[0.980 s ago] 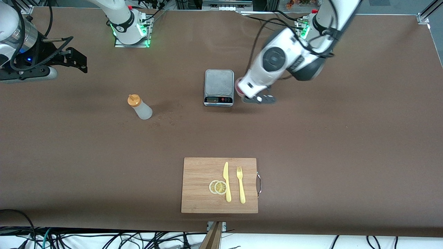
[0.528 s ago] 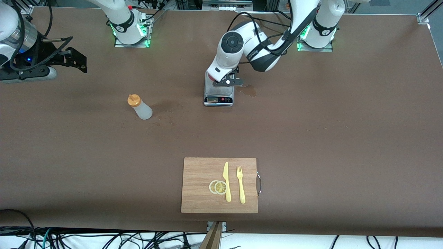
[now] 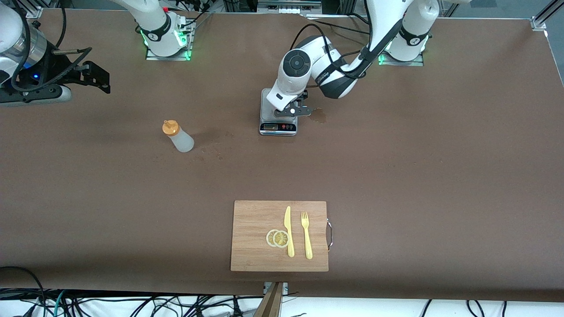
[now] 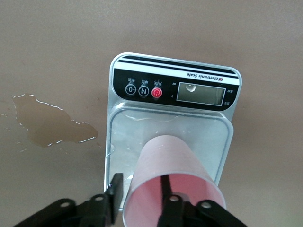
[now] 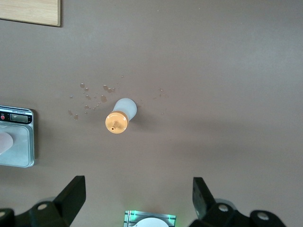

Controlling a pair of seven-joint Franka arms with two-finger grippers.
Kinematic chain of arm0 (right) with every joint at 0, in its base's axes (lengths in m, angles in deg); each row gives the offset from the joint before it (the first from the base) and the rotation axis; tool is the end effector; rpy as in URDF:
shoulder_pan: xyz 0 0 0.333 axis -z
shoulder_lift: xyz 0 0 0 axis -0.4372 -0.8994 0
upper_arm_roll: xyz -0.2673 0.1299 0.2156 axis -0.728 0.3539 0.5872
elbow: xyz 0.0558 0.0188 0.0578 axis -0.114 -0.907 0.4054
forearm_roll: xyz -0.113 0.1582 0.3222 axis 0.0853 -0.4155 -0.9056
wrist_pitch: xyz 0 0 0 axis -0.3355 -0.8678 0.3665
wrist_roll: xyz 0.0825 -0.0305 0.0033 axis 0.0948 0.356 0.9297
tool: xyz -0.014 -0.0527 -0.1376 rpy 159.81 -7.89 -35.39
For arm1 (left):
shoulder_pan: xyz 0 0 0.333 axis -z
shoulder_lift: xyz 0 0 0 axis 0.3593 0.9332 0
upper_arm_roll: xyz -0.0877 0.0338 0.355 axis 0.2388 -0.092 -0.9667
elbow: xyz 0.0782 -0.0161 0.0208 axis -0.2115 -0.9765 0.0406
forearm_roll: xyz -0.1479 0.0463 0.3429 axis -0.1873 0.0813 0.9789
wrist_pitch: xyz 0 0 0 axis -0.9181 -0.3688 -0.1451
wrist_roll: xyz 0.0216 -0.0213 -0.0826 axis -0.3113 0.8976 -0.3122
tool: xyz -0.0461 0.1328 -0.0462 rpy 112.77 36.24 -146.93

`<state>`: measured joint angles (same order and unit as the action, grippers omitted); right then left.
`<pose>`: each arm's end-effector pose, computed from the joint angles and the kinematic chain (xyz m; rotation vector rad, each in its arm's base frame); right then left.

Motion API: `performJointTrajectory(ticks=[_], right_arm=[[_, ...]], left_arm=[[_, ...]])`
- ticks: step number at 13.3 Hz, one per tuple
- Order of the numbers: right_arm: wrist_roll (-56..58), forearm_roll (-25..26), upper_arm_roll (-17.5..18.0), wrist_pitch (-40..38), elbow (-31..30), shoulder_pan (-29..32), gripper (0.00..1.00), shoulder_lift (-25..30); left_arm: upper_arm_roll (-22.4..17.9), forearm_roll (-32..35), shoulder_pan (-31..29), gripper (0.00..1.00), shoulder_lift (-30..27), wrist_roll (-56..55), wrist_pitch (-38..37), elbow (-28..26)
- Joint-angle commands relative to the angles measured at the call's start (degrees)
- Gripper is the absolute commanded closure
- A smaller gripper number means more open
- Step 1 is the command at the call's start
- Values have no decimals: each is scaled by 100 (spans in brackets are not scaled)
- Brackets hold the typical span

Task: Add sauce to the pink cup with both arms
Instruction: 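Release the cup on the scale while the right gripper reaches out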

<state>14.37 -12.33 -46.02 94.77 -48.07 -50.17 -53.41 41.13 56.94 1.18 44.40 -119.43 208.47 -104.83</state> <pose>0.5128 0.0715 0.6295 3.1131 0.1772 -0.1575 0.3883 -0.4972 0.2812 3.0302 0.2002 -0.4050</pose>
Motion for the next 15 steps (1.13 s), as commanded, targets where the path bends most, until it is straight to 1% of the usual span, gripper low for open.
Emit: performJointTrajectory(ticks=[1,3,5,6,8,9,10,11,12,13,14,15], right_arm=[[75,10,6,-100,79,17,0,7],[101,28,32,-126,62,-45,0,-11],[408,54,50,-441,79,-54,0,59],[418,37,50,-452,132,-54,0,42],[462,-7,41,-478,132,-54,0,77],[662,-7,41,-487,124,-45,0,42],[1125,10,128,-504,123,-80,0,7],[1530,19,216,-557,123,-115,0,7],[1908,2,225,-566,123,-124,0,-2],[2243,-16,234,-575,97,-133,0,-46],[2551,-51,243,-557,36,-133,0,-55],[2850,-191,234,-557,9,-133,0,-98]], left_arm=[[70,120,-53,0,-257,-116,-587,192],[79,111,-79,0,-407,-72,-1499,648],[53,129,-79,0,-382,-64,-2589,1402],[35,164,-149,0,-381,-37,-3081,1684],[35,173,-552,0,-408,504,-3786,2125],[26,173,-789,0,-425,830,-4042,2379],[35,164,-1017,0,-443,1051,-4236,2634],[26,173,-1211,0,-452,1175,-4333,2880],[-43,156,-1317,0,-574,1472,-4404,3091],[-288,216,-1310,0,-714,1858,-4422,3154],[-369,217,-1379,0,-768,2122,-4483,3190],[-404,208,-1598,0,-786,2316,-4597,3216]])
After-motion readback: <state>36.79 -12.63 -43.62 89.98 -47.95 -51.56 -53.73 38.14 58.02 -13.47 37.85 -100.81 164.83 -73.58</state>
